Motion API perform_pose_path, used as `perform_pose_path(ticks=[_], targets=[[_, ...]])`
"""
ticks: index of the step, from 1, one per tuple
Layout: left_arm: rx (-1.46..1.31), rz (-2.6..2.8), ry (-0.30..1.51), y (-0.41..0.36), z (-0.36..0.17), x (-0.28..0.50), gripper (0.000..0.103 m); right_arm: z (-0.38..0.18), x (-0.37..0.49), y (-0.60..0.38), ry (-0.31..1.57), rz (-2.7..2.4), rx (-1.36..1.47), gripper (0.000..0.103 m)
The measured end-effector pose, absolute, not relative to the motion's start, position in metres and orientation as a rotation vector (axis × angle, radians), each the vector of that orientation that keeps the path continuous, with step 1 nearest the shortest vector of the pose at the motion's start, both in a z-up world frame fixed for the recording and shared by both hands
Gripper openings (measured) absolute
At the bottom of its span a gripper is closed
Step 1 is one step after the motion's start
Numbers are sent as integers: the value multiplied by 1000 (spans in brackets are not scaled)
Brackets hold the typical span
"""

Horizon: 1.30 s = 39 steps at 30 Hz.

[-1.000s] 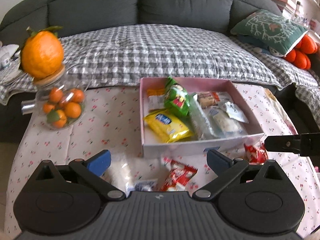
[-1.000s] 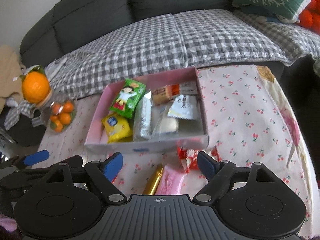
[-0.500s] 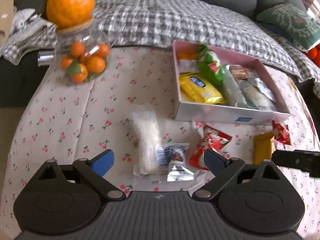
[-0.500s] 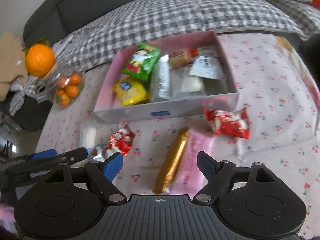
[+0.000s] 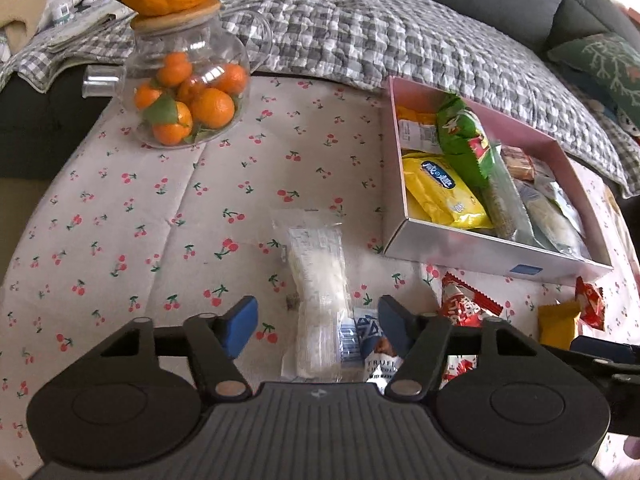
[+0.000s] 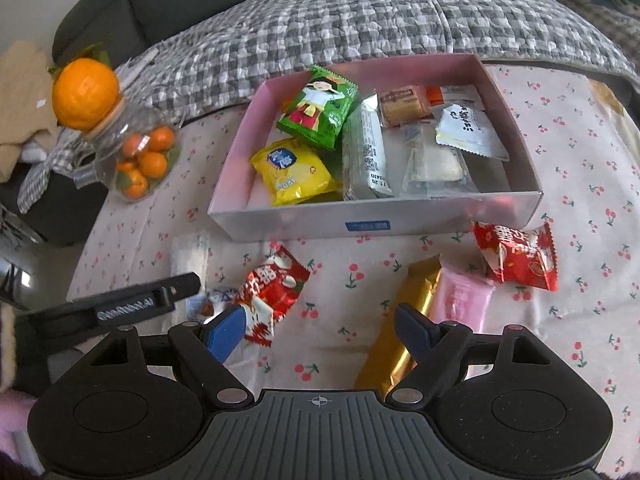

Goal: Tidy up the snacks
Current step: 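Grasp the clear rice-cake bar with the left gripper while the right grasps the red-white candy pack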

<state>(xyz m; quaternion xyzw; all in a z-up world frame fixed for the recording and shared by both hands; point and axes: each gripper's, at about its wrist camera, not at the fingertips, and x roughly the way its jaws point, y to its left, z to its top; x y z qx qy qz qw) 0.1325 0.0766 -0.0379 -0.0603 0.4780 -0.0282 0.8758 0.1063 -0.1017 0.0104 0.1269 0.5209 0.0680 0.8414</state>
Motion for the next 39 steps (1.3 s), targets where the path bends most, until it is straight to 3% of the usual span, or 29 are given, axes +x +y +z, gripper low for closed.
perform_pose_path(ticks=[5,7,8,12,18,22,30,36,39], targets=[[-151,-87,1025,70,-47,140,48,6,114,-100,1104,130,305,83],[-127,-77,1021,67,-49,142,39,4,116,-98,1103,130,313,83],[-112,-76,1020,66,-49,142,29,4,117,-97,1102,133,316,83],[-111,-99,1021,73,-48,143,26,2,120,-88,1107,156,332,83],[-68,-87,1016,90,-47,141,26,-5,124,-73,1121,174,331,82],[-68,-85,1011,101,-47,138,27,-11,127,-67,1133,157,328,76],[-61,-61,1007,106,-48,135,39,-24,136,-67,1135,108,365,66],[-28,-63,1015,98,-52,136,41,-28,138,-64,1149,131,390,45],[6,-66,1019,94,-55,135,44,-27,136,-59,1143,132,359,44]])
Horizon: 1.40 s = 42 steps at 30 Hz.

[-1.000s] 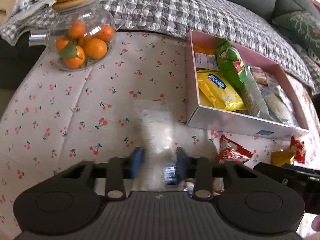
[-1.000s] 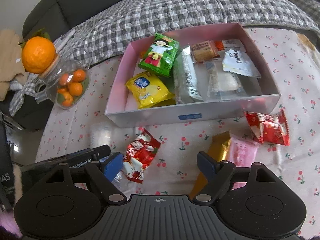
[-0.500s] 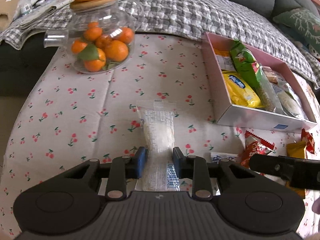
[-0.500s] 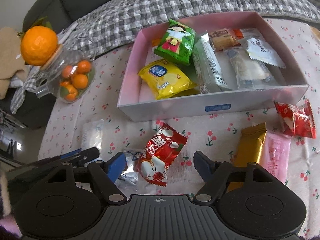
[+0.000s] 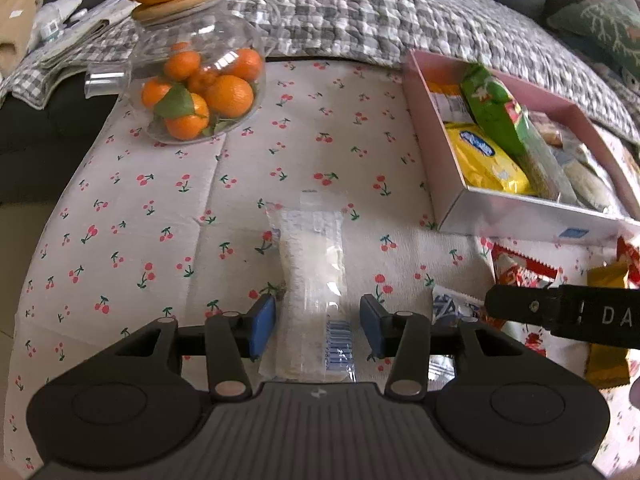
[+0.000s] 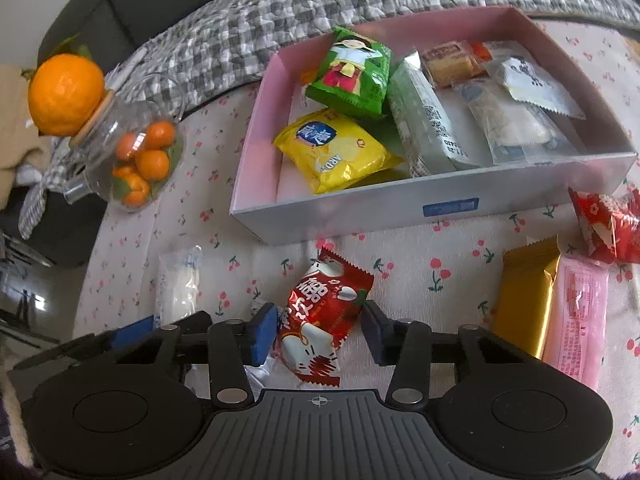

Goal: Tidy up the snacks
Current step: 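Grasp the clear rice-cake bar with the left gripper while the right grasps the red-white candy pack, then carry both held packs into the pink box and open both grippers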

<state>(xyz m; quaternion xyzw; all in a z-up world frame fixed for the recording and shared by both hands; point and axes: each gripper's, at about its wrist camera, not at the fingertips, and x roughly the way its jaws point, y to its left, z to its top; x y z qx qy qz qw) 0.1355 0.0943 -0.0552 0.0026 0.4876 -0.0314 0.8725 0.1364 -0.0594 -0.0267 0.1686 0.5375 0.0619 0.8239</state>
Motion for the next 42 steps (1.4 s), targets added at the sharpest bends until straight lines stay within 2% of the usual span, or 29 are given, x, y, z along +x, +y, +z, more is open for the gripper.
perform_pose_path(ticks=[3,5,9,15,17,27,42], targets=[[24,-66,1017,92,-56,135,42,-25,136,-59,1146,133,356,42],[20,-70,1017,93,-55,134,34,-24,136,-62,1149,136,366,41],[9,-76,1015,93,-53,134,30,-18,135,-69,1146,145,392,39],[-54,-86,1024,97,-51,134,28,-10,132,-83,1140,149,417,39],[-71,-91,1025,97,-50,133,28,-8,131,-89,1141,150,428,34],[-120,-114,994,96,-37,130,27,8,125,-122,1115,165,522,34],[-187,-185,912,81,-10,128,27,36,123,-188,977,99,726,34]])
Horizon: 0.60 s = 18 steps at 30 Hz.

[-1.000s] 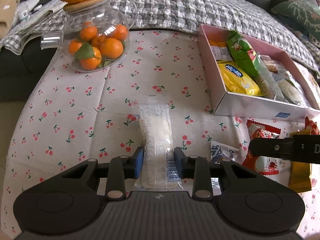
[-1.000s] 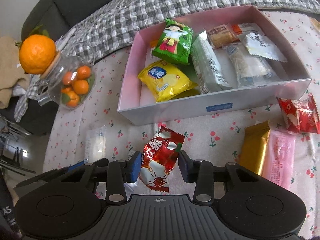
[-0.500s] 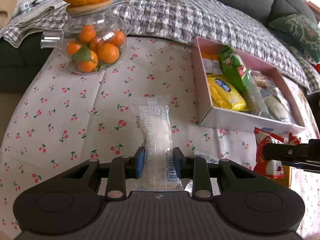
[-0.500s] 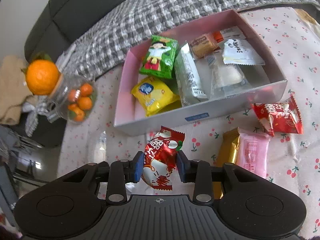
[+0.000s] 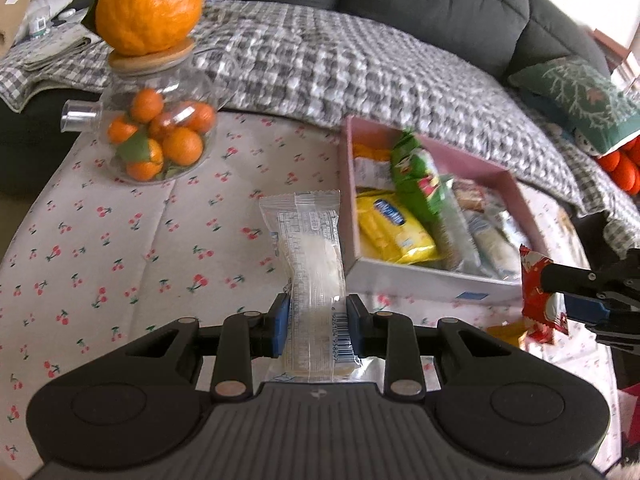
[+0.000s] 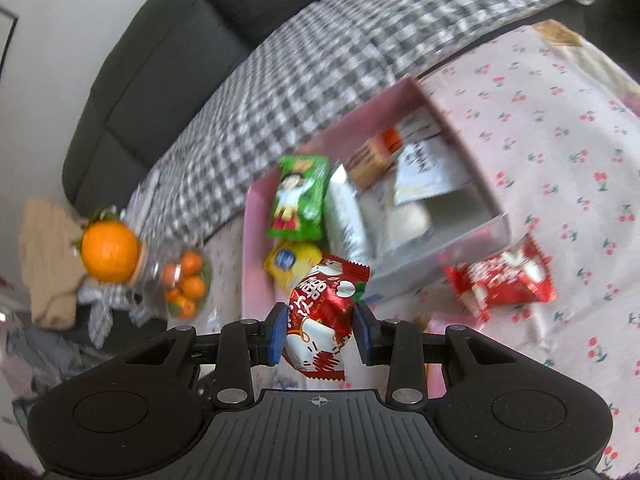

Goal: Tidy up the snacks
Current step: 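Carry both held packs into the pink box and open both grippers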

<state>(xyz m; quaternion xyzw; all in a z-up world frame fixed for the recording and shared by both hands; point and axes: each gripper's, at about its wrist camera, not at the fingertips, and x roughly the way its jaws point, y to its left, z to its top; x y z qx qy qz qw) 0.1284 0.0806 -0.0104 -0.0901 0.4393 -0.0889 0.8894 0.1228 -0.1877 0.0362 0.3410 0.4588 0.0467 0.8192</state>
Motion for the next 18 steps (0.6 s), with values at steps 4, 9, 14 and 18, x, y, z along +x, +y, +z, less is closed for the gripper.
perform_pose_path(ticks=[4,9,14,18], targets=[[-195,-202,890,70,-6,130,27,35,125,-205,936,34,736,34],[-167,-223,892,54,-6,142,27,29,130,-226,900,-34,761,34],[-136,-239,871,41,-7,158,27,22,136,-233,885,-59,747,34],[-129,-241,862,31,-10,169,27,20,142,-233,868,-45,740,34]])
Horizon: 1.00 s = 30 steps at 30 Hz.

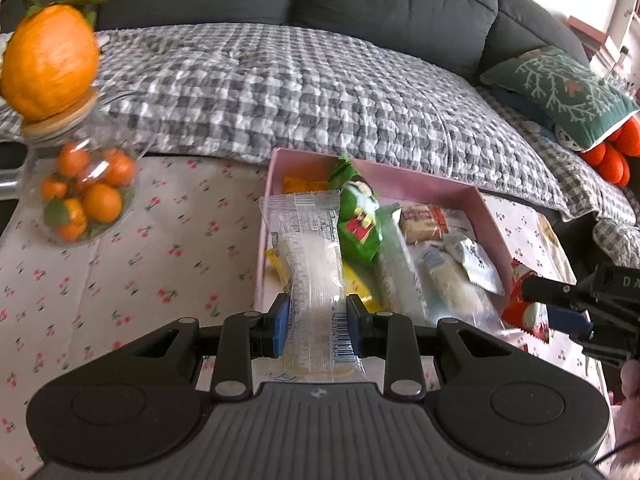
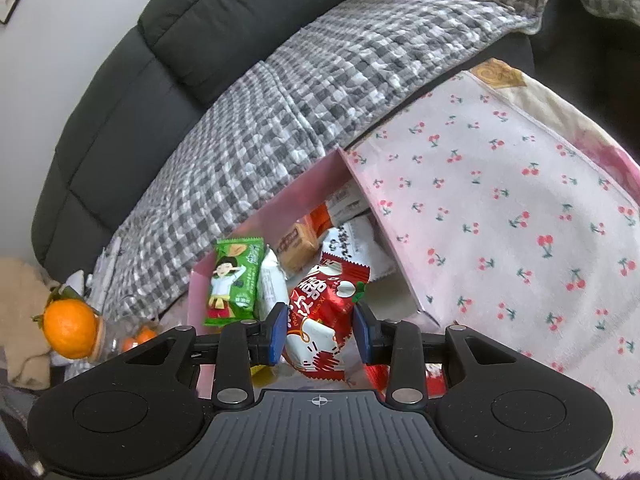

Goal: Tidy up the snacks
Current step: 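Carry both held packs into the pink box and open both grippers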

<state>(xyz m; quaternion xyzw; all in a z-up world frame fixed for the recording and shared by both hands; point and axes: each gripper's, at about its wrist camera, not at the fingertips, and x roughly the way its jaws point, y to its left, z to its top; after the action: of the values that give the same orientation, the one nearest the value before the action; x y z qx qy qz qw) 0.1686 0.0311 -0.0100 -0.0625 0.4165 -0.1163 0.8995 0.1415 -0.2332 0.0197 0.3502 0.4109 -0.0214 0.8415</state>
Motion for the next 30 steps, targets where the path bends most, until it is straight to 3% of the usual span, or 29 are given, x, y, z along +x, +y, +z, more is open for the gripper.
perform_pose_path(ticks=[20,30], targets=[[-259,-218,796,19,-22,187,28,13,161,-206,859,38,669,41],[-249,-194,809,19,-26,189,48,16,158,-208,860,32,660,51]])
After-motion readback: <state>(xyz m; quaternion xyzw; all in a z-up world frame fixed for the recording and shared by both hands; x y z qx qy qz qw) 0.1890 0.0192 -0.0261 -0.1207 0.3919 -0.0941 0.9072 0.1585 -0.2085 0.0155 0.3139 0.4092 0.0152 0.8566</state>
